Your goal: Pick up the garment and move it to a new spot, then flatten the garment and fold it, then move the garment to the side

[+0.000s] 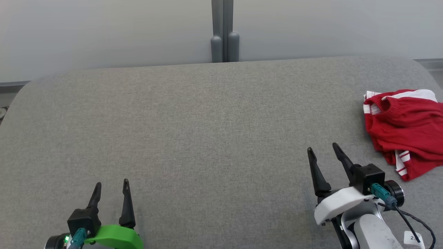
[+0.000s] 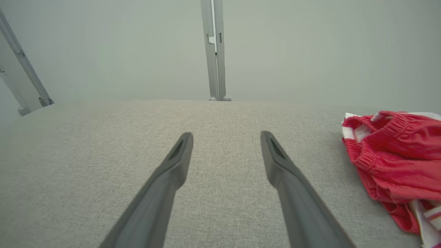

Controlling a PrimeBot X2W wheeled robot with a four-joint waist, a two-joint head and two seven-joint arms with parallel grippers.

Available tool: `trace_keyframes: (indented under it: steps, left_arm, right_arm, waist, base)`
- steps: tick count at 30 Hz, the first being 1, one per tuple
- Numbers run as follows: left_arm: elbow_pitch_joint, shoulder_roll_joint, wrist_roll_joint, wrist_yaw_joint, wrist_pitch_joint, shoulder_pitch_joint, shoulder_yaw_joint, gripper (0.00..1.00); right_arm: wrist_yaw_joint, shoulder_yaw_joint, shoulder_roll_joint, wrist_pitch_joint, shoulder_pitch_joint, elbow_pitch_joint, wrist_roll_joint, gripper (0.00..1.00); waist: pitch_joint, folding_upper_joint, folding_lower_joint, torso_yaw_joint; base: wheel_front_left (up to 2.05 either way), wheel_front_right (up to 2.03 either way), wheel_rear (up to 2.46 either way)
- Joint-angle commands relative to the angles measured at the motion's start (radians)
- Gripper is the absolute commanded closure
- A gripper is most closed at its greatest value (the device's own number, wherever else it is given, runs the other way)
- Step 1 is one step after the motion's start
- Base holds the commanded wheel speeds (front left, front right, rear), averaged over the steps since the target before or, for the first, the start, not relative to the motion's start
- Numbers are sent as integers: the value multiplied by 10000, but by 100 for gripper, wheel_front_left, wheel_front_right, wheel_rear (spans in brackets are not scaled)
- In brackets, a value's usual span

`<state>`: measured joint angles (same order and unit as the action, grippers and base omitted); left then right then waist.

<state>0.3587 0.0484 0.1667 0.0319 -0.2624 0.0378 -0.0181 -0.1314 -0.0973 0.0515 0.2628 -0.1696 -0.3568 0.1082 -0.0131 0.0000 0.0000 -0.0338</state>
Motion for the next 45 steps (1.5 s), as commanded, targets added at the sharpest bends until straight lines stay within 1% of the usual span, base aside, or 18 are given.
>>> trace_keyframes:
  steps: [1, 14, 16, 17, 22, 33, 45]
  left_arm:
    - [-20, 41, 4, 27, -26, -47, -28, 0]
    - [-67, 47, 74, 144, -26, -40, -105, 0]
    - [50, 47, 317, 277, -26, -77, -139, 0]
    - [71, 2, 344, 271, 0, -4, -149, 100]
    - [432, -52, 375, 285, 76, -82, -157, 100]
    - [225, -39, 2469, 394, 621, 73, 82, 100]
    - [-57, -26, 4483, 495, 1074, 162, 242, 100]
  right_arm:
    - [13, 27, 19, 20, 21, 25, 12, 0]
    - [17, -50, 10, 20, 76, -46, 209, 0]
    - [17, -82, 8, 20, 97, -28, 243, 0]
    - [0, -97, -17, 0, 10, -48, 215, 100]
    - [-2, -121, -59, -20, 241, -333, 269, 100]
    - [0, 241, -51, -621, 248, -143, 2462, 100]
    - [1, 576, -42, -1185, 268, 50, 4555, 100]
  waist:
    - [-51, 0, 0, 583]
    - [-76, 0, 0, 654]
    - [-76, 0, 0, 662]
    - [-76, 0, 0, 663]
    - [-77, 0, 0, 665]
    - [-62, 0, 0, 636]
    - [-45, 0, 0, 605]
  base:
    - [0, 0, 0]
    - [0, 0, 0]
    - [0, 0, 0]
    - [0, 0, 0]
    - [0, 0, 0]
    - [0, 0, 0]
    - [0, 0, 0]
